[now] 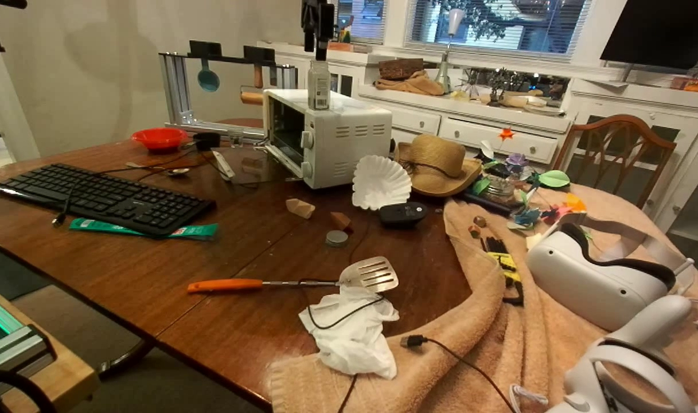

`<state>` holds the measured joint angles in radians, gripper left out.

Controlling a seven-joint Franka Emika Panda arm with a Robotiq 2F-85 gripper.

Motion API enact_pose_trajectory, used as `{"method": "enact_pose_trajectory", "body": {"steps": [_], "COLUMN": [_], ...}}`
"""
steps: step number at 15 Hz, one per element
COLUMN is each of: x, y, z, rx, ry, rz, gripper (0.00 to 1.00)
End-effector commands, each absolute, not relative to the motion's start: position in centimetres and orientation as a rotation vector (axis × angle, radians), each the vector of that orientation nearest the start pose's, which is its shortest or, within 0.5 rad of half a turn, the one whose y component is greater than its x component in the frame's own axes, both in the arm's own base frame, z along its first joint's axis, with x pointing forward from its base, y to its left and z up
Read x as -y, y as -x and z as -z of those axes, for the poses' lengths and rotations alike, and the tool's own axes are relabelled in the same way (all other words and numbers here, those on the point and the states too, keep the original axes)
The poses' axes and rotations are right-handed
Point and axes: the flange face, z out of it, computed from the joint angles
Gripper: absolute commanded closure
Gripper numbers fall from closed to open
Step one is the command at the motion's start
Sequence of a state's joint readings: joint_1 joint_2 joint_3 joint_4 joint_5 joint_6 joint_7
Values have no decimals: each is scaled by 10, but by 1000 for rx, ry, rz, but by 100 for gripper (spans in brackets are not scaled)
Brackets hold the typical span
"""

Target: Put the jar on the table

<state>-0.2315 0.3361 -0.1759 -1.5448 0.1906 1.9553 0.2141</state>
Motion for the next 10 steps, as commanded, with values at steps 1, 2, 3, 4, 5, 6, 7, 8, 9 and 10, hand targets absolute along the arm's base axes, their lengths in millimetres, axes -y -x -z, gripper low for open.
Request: {"method": "enact_pose_trajectory", "body": {"steps": [1,2,3,4,5,6,7,8,9,10], "x": [247,248,248,248,248,247,246,246,246,246], "y": [-628,-627,-626,-625,-625,-625,-626,-626,-626,-626], "z": [-465,-464,-464,-464,-464,-464,-462,-460,-459,-457], "rx": [-910,-891,-870,-850,-832,-815,-801,-796,-797,-798], "ry": [2852,2865,2882,2898,2911,2918,2932,2947,2957,2966], "rz": [165,156,150,156,175,177,189,199,210,215], "gripper": [0,0,0,0,0,0,0,0,0,0]}}
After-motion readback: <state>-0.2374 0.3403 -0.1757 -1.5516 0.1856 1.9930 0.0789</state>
